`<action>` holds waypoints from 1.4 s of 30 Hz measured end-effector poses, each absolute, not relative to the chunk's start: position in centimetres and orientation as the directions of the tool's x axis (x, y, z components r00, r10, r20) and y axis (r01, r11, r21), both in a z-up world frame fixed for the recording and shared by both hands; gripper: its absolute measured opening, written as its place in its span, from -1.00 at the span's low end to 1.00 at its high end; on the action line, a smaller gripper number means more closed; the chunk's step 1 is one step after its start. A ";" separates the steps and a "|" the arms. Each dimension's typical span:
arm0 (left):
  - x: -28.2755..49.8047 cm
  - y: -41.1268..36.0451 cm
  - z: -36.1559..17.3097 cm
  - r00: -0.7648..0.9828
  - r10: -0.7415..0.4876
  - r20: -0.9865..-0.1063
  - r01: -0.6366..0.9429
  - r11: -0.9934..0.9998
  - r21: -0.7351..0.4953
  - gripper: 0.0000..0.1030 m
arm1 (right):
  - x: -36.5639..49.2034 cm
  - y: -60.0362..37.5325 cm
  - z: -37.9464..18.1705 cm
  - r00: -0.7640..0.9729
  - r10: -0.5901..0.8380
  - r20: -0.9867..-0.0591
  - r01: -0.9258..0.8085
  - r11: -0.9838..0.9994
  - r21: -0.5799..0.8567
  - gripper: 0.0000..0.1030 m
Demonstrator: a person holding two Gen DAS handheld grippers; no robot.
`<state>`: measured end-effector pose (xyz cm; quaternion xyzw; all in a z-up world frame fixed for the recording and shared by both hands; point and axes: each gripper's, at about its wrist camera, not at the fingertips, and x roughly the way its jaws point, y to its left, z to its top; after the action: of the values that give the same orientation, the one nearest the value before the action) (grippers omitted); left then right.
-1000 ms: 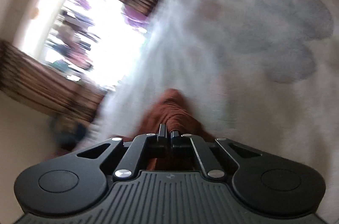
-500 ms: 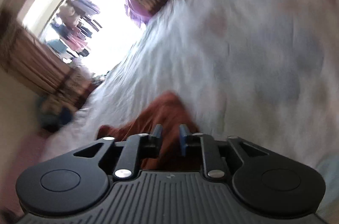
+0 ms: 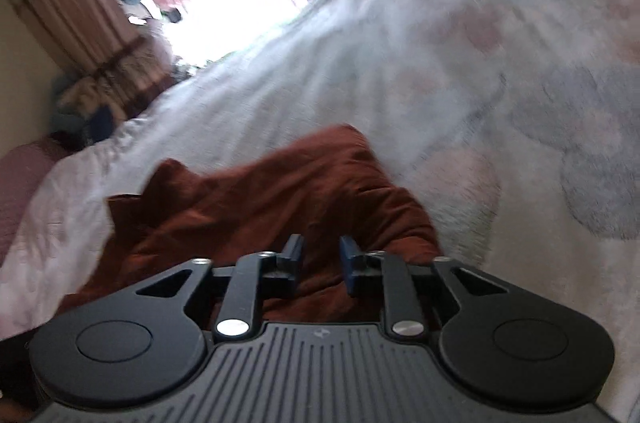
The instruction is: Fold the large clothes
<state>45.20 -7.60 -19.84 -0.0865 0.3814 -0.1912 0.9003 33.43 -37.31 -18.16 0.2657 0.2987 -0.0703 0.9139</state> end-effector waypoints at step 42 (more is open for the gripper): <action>9.6 24.1 -23.0 0.695 -0.215 -0.686 -0.357 0.725 -0.589 0.74 | 5.2 -40.7 -21.9 0.748 0.323 -0.580 0.320 0.590 0.741 0.08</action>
<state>9.61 24.06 -22.99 -0.3683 0.3884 0.0421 0.8436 5.17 -40.75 -21.95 0.4526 0.3552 0.0009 0.8179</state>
